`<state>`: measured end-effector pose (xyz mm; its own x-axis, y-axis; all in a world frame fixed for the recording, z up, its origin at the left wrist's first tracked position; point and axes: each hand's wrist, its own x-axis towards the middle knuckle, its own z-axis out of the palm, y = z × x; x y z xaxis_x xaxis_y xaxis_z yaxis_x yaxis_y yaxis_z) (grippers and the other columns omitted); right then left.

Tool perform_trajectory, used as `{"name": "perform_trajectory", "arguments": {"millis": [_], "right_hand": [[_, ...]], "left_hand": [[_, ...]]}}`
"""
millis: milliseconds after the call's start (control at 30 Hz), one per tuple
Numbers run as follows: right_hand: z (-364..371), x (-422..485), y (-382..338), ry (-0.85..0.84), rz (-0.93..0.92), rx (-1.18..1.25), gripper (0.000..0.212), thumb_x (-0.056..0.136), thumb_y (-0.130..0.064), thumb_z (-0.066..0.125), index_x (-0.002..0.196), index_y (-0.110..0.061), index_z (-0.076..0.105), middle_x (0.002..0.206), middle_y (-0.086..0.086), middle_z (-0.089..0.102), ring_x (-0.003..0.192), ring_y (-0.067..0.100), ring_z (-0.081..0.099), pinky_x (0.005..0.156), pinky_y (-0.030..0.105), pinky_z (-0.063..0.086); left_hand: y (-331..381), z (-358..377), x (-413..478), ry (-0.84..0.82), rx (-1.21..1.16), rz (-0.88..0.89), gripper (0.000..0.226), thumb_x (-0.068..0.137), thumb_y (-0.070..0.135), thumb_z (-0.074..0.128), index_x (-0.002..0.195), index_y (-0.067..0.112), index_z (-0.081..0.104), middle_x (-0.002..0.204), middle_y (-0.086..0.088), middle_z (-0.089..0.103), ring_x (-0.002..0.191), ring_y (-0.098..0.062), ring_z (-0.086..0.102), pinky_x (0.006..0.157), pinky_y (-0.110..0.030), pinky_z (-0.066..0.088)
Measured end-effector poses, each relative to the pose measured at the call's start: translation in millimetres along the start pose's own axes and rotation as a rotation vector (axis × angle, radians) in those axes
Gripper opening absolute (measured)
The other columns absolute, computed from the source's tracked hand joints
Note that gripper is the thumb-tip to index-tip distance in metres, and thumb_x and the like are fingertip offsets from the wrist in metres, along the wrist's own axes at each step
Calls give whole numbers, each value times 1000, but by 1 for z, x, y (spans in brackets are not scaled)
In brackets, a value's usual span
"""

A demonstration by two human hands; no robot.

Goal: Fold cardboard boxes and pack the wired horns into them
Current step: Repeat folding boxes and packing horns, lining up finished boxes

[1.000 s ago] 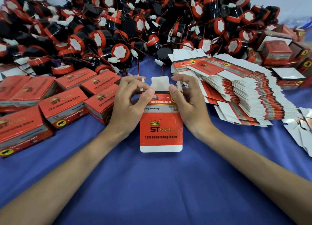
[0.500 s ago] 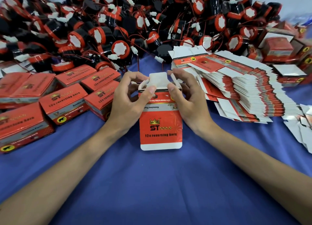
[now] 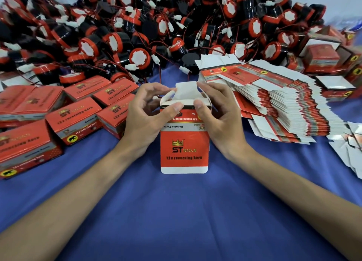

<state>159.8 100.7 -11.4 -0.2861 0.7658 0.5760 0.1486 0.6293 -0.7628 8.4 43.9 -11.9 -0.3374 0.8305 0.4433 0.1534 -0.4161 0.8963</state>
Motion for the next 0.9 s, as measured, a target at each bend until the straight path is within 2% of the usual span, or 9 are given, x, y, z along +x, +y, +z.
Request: {"name": "perform_trajectory", "arguments": {"millis": [100, 233, 300, 367, 467, 533, 600, 767, 900], "right_hand": [[0, 3, -1, -10, -13, 1, 34, 87, -21, 61, 118, -7, 64, 113, 5, 55, 107, 8, 53, 88, 12, 41], [-3, 4, 1, -81, 52, 81, 32, 86, -25, 61, 113, -9, 65, 114, 2, 62, 105, 4, 58, 87, 15, 45], [-2, 4, 2, -113, 127, 137, 34, 85, -27, 60, 113, -7, 65, 108, 2, 65, 97, 8, 63, 80, 21, 49], [-2, 4, 3, -143, 176, 154, 38, 86, -29, 57, 114, -6, 64, 103, 0, 67, 88, 5, 63, 72, 19, 49], [-4, 5, 5, -162, 187, 129, 41, 86, -33, 54, 115, -7, 65, 106, -2, 68, 89, 2, 63, 73, 19, 48], [-4, 5, 4, -174, 205, 130, 40, 85, -35, 54, 114, -9, 66, 107, -3, 68, 91, 4, 64, 75, 22, 50], [-2, 4, 3, -194, 224, 136, 37, 85, -35, 55, 109, -11, 69, 107, -4, 70, 94, 6, 65, 79, 25, 52], [-3, 4, 4, -205, 268, 178, 21, 88, -26, 63, 102, -14, 74, 101, -5, 73, 94, 6, 68, 80, 25, 53], [-4, 6, 1, -155, 320, 205, 24, 91, -19, 65, 110, -7, 71, 105, 4, 72, 99, 14, 68, 88, 36, 54]], "left_hand": [[2, 0, 0, -13, -13, -3, 33, 74, 30, 72, 101, 19, 57, 94, 17, 68, 87, 0, 65, 71, -16, 50], [2, -1, -2, -16, 89, 10, 28, 77, 34, 70, 100, 20, 61, 94, 4, 64, 83, -3, 63, 73, -20, 50], [0, 0, -2, -7, 127, -17, 24, 80, 28, 70, 101, 15, 65, 96, 4, 66, 84, -3, 65, 73, -19, 50], [0, 1, -1, -30, 136, -53, 27, 84, 25, 64, 104, 8, 67, 97, 1, 68, 85, -6, 67, 72, -18, 50], [-1, 1, -1, -68, 127, -84, 32, 84, 25, 60, 105, 1, 66, 110, -3, 68, 102, -10, 66, 80, -21, 52], [-2, 0, 0, -98, 105, -125, 26, 83, 24, 59, 98, 3, 64, 120, -6, 64, 119, -12, 59, 89, -24, 51], [-2, -1, 2, -135, 108, -158, 17, 86, 22, 60, 90, 6, 64, 124, -8, 63, 123, -13, 56, 94, -28, 49], [-3, -2, 3, -140, 240, -169, 34, 85, 31, 57, 95, 2, 70, 125, -6, 58, 112, -9, 57, 93, -23, 47], [-4, 2, 2, -89, 245, -181, 32, 87, 37, 60, 113, 19, 62, 113, -1, 54, 92, -7, 61, 74, -16, 49]]}}
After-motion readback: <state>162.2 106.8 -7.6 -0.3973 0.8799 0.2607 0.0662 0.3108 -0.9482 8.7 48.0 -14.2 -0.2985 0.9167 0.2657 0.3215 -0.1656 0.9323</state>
